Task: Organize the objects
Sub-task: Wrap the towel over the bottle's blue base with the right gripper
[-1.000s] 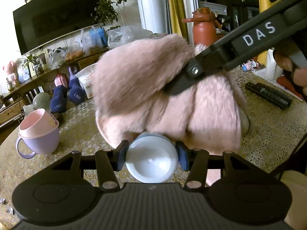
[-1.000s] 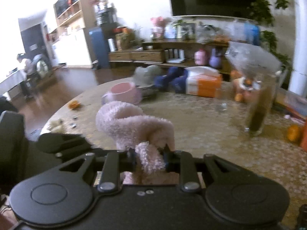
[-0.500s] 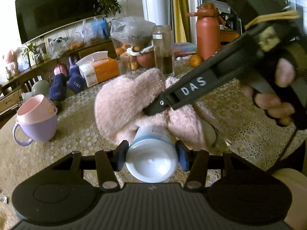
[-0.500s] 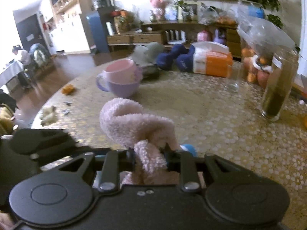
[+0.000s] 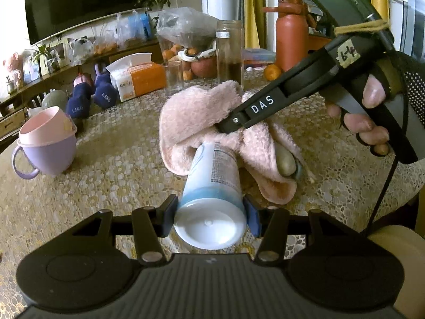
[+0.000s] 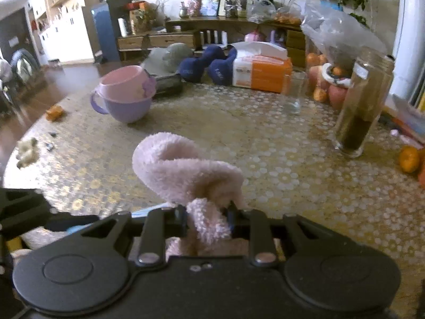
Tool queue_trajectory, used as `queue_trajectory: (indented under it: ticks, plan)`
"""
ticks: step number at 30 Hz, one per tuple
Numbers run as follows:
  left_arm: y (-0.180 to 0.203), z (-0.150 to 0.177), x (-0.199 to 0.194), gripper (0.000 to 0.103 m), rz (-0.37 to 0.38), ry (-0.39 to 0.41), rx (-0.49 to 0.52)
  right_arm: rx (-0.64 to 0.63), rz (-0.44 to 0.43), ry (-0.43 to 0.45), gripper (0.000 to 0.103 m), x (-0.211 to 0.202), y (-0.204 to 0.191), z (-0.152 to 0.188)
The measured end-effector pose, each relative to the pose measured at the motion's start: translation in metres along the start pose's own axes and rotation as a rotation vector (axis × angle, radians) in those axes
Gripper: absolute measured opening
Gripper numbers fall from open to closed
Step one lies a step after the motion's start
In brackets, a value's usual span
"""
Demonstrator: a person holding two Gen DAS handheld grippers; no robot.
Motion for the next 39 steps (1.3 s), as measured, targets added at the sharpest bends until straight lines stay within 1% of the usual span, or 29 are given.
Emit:
queue_trajectory:
  ticks: [6, 12, 16, 19, 25, 27, 29, 31, 33, 36, 39]
  plan:
    - [0.0, 0.0, 0.0, 0.053, -0.001, 0.006, -0.001, 0.005, 0.079, 0.014, 0.024, -0.003, 0.015, -0.001]
    - [0.0, 0.0, 0.001, 0.053, -0.001, 0.006, -0.002, -0.001, 0.092, 0.041, 0.024, -0.019, 0.019, -0.003]
    - [-0.001, -0.004, 0.001, 0.053, -0.003, 0.01, 0.001, -0.035, 0.08, 0.06, 0.024, -0.039, 0.018, -0.003]
    - [-0.001, -0.007, 0.0, 0.053, -0.006, 0.015, 0.006, -0.104, 0.079, 0.071, 0.024, -0.057, 0.016, -0.001]
    - [-0.002, -0.013, -0.002, 0.053, -0.009, 0.025, 0.012, -0.297, 0.105, 0.083, 0.025, -0.104, 0.014, 0.001]
    - [-0.001, -0.015, -0.003, 0.053, -0.011, 0.03, 0.017, -0.374, 0.082, 0.073, 0.026, -0.124, 0.012, 0.001]
    - [-0.001, -0.017, -0.003, 0.053, -0.014, 0.034, 0.021, -0.435, 0.07, 0.064, 0.026, -0.134, 0.005, 0.003]
    - [-0.001, -0.019, -0.004, 0.053, -0.016, 0.039, 0.02, -0.477, 0.045, 0.048, 0.027, -0.133, -0.006, 0.005]
    - [0.0, -0.022, -0.004, 0.052, -0.018, 0.04, 0.022, -0.483, 0.006, 0.038, 0.027, -0.123, -0.02, 0.009]
    - [0.0, -0.023, -0.004, 0.053, -0.019, 0.039, 0.025, -0.469, -0.017, 0.036, 0.027, -0.101, -0.037, 0.013]
    - [0.001, -0.025, -0.005, 0.052, -0.016, 0.041, 0.031, -0.409, -0.065, 0.034, 0.026, -0.085, -0.047, 0.012]
Point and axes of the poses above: each gripper's, at about its wrist camera, not at the fingertips, and x roughly the way its jaws point, y to its right, z to its underside, the point moved 4 cm from there along x, roughly the way its jaws point, and after that the axes turned 12 degrees about x, right-handed, at the moved point
